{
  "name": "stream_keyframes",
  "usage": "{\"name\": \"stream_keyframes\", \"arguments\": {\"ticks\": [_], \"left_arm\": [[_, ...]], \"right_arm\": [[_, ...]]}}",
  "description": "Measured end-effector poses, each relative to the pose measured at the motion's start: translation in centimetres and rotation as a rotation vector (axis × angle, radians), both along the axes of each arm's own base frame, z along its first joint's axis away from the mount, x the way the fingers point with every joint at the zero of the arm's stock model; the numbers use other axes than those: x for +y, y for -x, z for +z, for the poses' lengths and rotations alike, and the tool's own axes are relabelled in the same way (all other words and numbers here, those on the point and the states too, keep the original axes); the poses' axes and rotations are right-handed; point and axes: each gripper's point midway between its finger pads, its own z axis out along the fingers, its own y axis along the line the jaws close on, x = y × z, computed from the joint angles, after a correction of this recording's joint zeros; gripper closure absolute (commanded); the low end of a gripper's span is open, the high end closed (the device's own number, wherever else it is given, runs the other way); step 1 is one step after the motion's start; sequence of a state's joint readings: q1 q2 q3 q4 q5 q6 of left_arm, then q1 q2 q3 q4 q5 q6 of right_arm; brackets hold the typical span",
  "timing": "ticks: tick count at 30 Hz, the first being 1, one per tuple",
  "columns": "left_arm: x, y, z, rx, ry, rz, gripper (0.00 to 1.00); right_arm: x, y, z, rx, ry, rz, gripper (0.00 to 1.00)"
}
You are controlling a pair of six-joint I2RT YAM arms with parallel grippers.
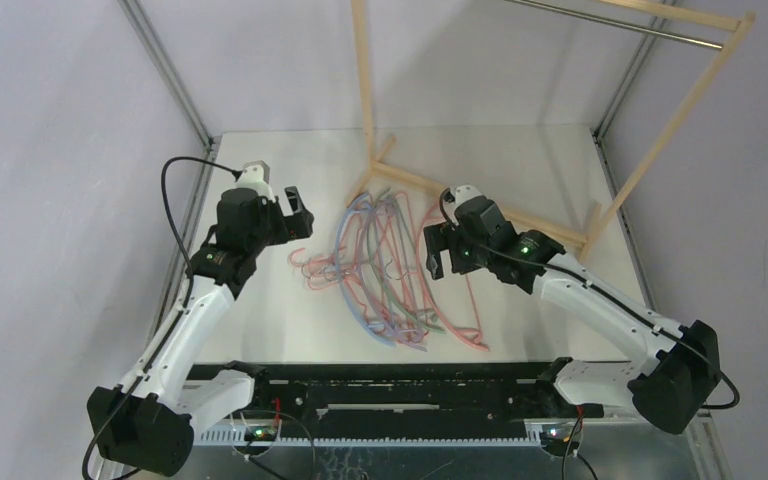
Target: Organize the hangers
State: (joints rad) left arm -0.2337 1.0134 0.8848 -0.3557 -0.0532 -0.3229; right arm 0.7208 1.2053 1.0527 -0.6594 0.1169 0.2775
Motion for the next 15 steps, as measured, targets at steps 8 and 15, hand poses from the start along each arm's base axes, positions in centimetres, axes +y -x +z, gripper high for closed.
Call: {"name": "stream_keyframes", "arguments": {"ticks": [8,15], "left_arm": [[0.2,0.0,-0.1,0.002,-0.006,0.012,0.00],[0.3,0.2,-0.7,0.015,-0.009,0.015,0.00]], "right_arm": [[0.4,1.6,-1.4,0.009,-0.017,0.071,0.02],[-0.7,3.3,-5.9,0.081,0.073,0.109,0.14]]}}
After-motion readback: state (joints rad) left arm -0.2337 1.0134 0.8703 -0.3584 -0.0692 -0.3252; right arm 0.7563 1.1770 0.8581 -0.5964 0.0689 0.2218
